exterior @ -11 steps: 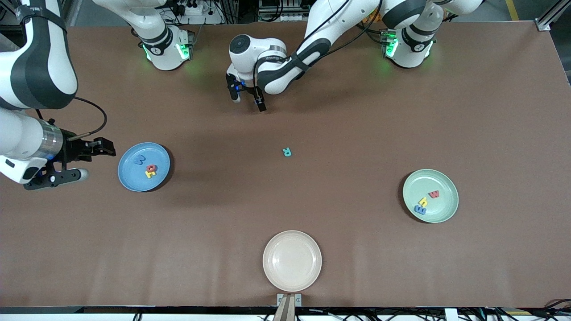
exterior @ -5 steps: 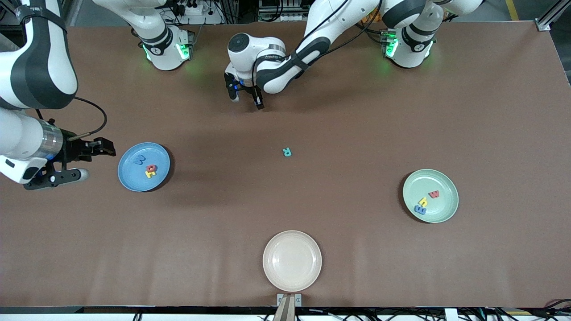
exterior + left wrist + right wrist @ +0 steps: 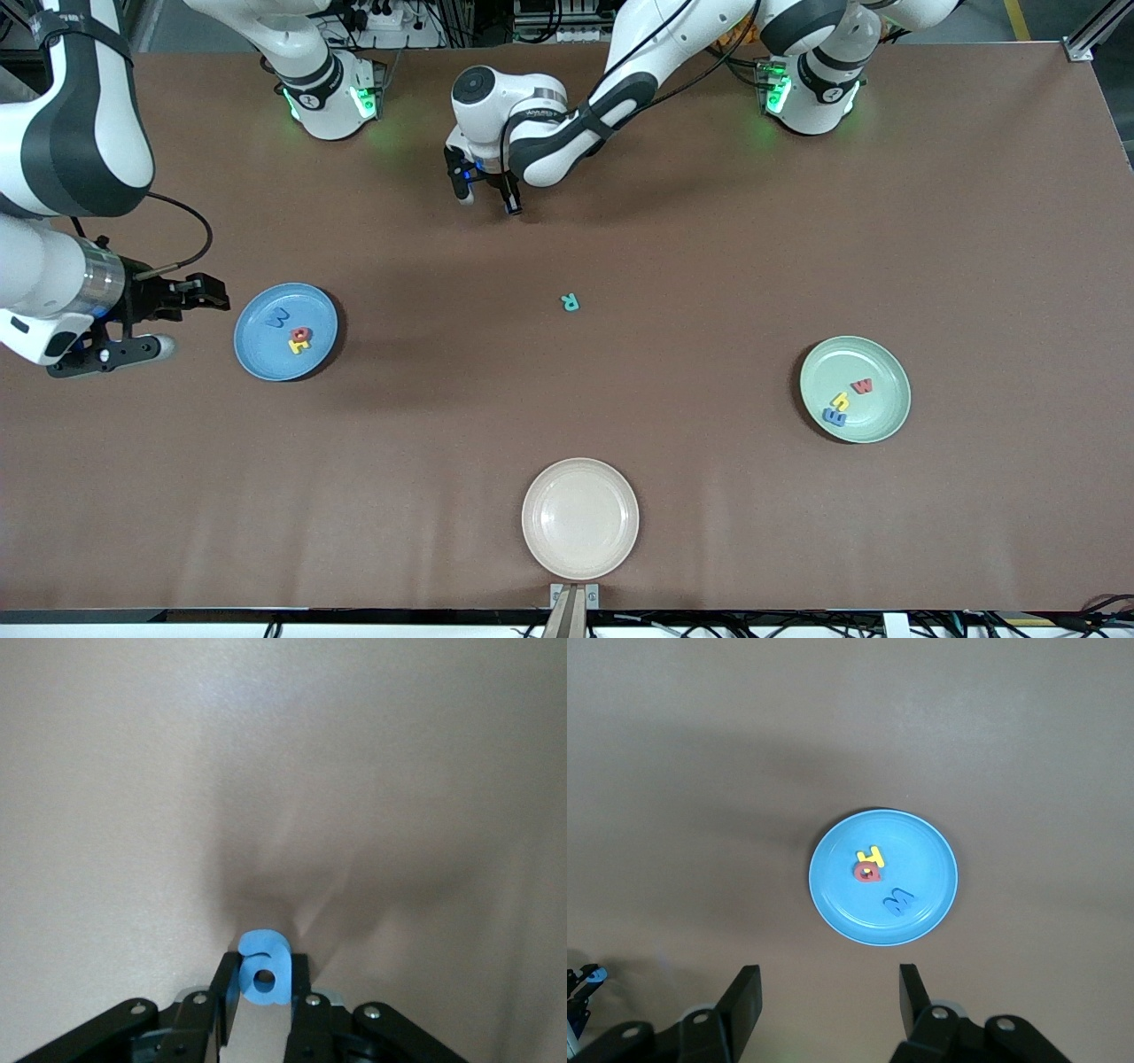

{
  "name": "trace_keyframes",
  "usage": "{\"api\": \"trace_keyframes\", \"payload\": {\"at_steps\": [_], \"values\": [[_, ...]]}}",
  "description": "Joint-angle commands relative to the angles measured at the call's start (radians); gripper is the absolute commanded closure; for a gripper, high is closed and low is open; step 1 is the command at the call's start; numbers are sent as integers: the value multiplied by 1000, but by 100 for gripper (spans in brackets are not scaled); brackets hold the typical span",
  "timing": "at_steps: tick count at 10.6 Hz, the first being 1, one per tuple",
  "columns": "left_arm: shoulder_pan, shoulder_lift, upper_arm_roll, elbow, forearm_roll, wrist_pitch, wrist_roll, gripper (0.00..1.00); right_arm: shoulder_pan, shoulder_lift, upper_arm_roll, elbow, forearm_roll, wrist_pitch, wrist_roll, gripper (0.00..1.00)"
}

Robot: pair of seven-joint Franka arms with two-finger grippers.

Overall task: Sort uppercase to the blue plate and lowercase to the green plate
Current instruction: 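Place the a on the green plate while the right gripper reaches the R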

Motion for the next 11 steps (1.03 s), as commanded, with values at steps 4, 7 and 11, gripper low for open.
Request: {"api": "trace_keyframes", "payload": {"at_steps": [4, 7, 11], "values": [[150, -154, -49, -7, -74, -190, -25, 100, -5, -11, 1, -4, 14, 1, 1, 29], [333, -314, -45, -3, -241, -371, -136, 100, 5, -14, 1, -6, 17, -2, 12, 29], [659, -380, -40, -3, -230, -391, -156, 100, 80, -26, 6, -6, 29, -4, 168, 29]]}}
